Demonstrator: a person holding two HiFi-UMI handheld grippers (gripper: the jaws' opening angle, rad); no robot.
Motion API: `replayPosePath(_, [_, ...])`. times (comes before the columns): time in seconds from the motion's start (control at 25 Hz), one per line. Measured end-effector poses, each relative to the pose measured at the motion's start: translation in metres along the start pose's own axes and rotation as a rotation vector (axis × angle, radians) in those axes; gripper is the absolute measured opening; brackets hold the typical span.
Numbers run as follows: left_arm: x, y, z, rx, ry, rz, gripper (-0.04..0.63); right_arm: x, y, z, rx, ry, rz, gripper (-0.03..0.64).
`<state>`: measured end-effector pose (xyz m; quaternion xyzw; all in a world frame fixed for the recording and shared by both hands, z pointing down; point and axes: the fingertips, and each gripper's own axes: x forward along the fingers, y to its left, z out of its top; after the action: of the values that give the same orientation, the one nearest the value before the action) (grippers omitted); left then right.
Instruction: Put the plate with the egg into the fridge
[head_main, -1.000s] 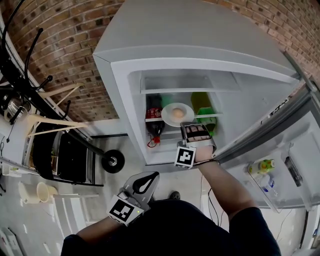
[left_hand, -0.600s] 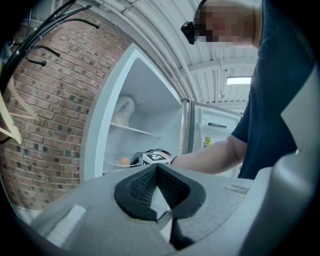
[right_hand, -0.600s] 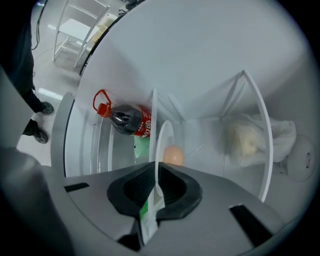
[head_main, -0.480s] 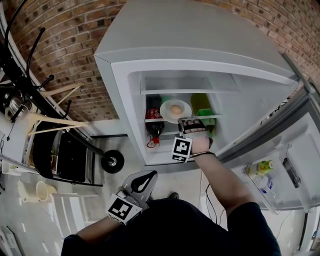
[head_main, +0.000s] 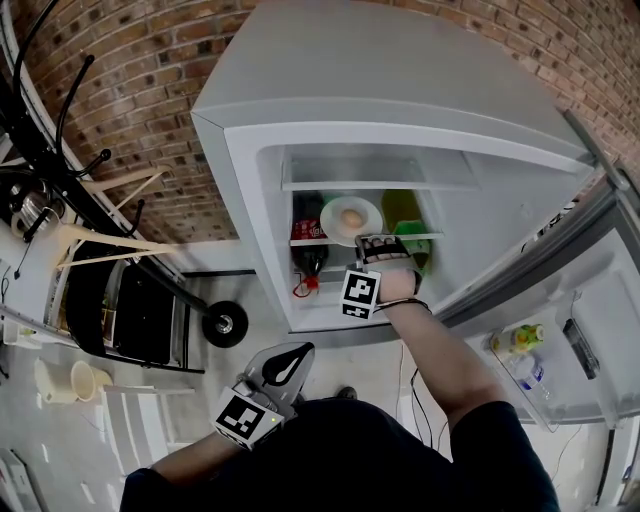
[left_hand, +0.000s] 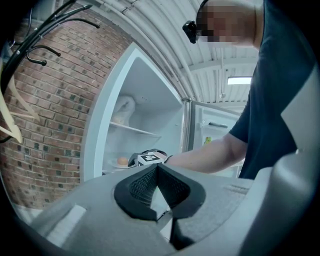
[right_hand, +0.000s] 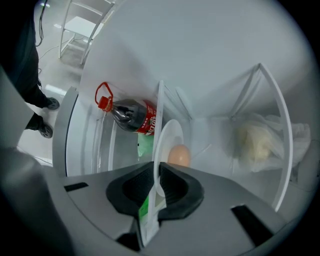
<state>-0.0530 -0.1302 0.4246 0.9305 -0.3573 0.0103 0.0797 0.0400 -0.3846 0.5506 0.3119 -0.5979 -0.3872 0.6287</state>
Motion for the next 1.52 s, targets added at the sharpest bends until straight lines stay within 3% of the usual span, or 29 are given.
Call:
replayPosePath(0.32, [-0.001,-0.003,-0.001,-0.001,0.002,0.001,-0.003,0.002,0.005,-0.002,-0.008,0.004,-0.038,0.048])
replayPosePath(0.44, [-0.002,-0.004,-0.001,0.000,0.005,0.001,-0.003,-0.002,0.007,-0.004,0.021,0.007,-0.044,0.104])
replayPosePath(0.56, [-0.003,-0.005,0.000,0.005,0.007,-0.002,-0.003,-0.018,0.004,-0.004,0.080,-0.008,-0.055,0.114])
replayPosePath(0.8, [-0.001,-0.008,0.003,0.012,0.005,-0.019,-0.003,-0.076,0.002,0.003,0.328,-0.107,-0.052,0.112])
replayPosePath(1.04, [0.004,-0.013,0.004,0.015,0.004,-0.044,-0.003,-0.150,-0.002,0.017,0.491,-0.268,-0.060,0.093])
replayPosePath(1.32, [0.011,-0.023,0.004,0.021,0.005,-0.088,-0.003,-0.214,-0.006,0.020,0.903,-0.497,0.125,0.049])
replayPosePath(1.52, [0.018,-0.034,0.005,0.044,0.002,-0.120,-0.003,-0.244,0.000,0.022,1.137,-0.614,0.221,0.034])
